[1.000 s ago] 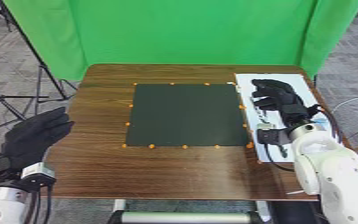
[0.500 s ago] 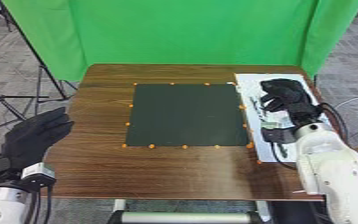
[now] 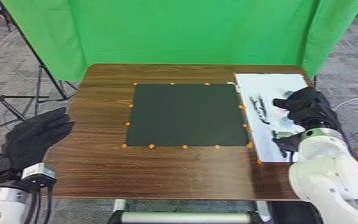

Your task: Arrange flowers

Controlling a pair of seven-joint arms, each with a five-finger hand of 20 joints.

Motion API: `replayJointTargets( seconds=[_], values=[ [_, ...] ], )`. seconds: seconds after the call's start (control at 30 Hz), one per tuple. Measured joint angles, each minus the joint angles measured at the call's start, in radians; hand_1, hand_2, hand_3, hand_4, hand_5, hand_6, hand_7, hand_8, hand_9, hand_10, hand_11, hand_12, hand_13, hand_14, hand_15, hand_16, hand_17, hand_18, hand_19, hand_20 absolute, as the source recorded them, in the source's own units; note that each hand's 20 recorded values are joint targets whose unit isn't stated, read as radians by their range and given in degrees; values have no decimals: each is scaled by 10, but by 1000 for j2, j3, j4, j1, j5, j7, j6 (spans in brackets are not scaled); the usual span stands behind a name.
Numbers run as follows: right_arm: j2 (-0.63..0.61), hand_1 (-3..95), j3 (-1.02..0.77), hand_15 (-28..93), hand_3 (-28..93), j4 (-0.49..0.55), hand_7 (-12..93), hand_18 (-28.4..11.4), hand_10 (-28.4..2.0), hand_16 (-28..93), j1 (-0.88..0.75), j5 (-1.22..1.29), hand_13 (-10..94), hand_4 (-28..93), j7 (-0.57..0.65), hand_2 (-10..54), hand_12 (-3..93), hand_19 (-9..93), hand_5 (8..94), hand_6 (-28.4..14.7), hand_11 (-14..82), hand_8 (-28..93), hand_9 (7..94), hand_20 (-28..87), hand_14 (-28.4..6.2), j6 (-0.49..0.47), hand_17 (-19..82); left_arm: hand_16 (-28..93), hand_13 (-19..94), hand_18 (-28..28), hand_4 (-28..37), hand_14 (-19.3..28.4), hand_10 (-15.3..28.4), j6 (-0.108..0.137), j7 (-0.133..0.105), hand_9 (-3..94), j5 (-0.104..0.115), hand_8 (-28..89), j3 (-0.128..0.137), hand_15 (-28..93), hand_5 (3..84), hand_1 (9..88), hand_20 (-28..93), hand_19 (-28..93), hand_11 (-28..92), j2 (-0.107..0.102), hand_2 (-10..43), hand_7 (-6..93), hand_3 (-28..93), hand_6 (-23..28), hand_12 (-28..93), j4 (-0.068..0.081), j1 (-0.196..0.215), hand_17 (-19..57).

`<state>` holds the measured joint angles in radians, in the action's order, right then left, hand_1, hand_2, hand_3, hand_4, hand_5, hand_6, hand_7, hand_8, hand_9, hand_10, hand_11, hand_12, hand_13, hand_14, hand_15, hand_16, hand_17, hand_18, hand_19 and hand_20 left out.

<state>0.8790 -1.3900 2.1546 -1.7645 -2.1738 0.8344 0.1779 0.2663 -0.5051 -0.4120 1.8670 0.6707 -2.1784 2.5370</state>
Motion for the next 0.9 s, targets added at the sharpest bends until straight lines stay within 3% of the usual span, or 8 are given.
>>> replayJointTargets(
  seconds=[0.37,0.9],
  values=[
    [2,316,-43,773,734,27,382,-166,-175,266,-52,-62,765,-214,103,-53,299,932,717,-94,627,-88,733,438,-124,-319,622,-127,248,237,-175,281,217,0,2,391,-1,-95,7,594,478,271,109,578,319,3,44,172,808,133,98,-5,9,-94],
    [-4,322,-12,775,731,-20,406,-167,-173,273,-84,-149,773,-212,133,-49,301,932,721,-92,632,-83,741,455,-121,-438,632,-128,247,238,-175,282,218,-1,11,391,-3,-96,7,595,480,271,107,581,319,6,43,175,809,135,98,-5,6,-94]
  ],
)
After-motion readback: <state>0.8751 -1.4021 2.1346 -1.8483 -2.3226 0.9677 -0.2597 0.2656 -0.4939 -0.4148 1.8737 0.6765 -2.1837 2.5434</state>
